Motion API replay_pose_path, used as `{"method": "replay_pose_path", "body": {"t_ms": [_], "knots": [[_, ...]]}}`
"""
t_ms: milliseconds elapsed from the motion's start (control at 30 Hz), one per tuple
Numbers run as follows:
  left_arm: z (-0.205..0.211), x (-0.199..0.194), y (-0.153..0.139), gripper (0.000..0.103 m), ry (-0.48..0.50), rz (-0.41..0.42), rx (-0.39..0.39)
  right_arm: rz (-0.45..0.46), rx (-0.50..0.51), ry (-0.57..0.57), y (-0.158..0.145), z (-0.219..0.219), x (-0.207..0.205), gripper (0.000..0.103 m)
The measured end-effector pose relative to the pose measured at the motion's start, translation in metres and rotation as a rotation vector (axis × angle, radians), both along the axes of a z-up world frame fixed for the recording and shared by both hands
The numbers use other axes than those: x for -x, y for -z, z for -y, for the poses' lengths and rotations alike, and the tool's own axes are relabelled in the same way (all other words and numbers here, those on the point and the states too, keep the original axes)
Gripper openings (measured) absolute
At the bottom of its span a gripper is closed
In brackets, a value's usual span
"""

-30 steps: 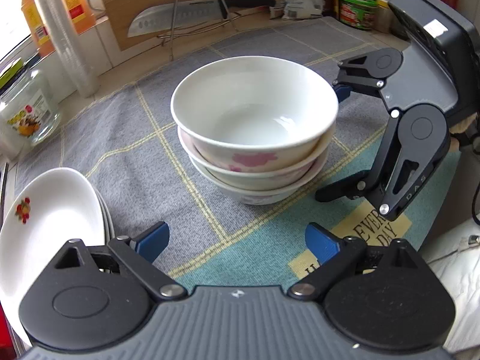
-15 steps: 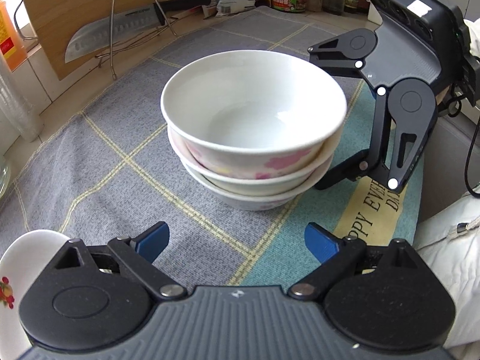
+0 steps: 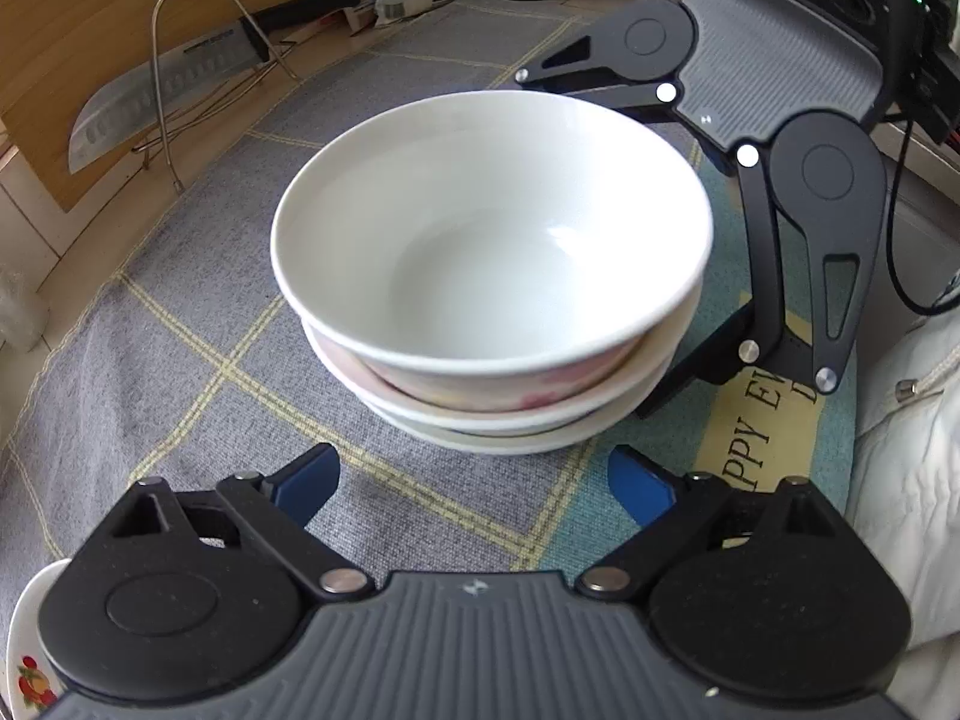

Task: Organize plates and bowls
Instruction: 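Grip the stacked bowls with the left gripper while the right gripper grips the opposite rim, then lift the bowl stack with both grippers and carry it over the plate stack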

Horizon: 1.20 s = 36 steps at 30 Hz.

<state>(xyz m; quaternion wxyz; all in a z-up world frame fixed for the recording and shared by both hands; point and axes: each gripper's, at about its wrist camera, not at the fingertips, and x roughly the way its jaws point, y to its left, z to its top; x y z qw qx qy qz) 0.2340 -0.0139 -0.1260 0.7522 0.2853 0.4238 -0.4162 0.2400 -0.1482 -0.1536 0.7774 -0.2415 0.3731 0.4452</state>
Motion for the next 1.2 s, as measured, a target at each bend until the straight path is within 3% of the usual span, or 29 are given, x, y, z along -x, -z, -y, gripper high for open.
{"method": "replay_pose_path", "body": {"t_ms": [233, 333, 633, 1200], "knots": [[0.002, -0.012, -0.005, 0.093, 0.065, 0.004, 0.026, -0.008, -0.004, -0.078, -0.012, -0.001, -0.010, 0.091], [0.004, -0.013, -0.006, 0.087, 0.093, -0.001, 0.038, -0.017, 0.001, -0.107, -0.014, -0.003, -0.013, 0.088], [0.010, -0.013, -0.008, 0.079, 0.156, 0.001, 0.043, -0.045, 0.006, -0.123, -0.015, -0.005, -0.015, 0.087], [0.009, 0.001, -0.019, 0.079, 0.140, 0.018, 0.041, -0.041, 0.032, -0.126, -0.026, -0.009, -0.007, 0.087]]}}
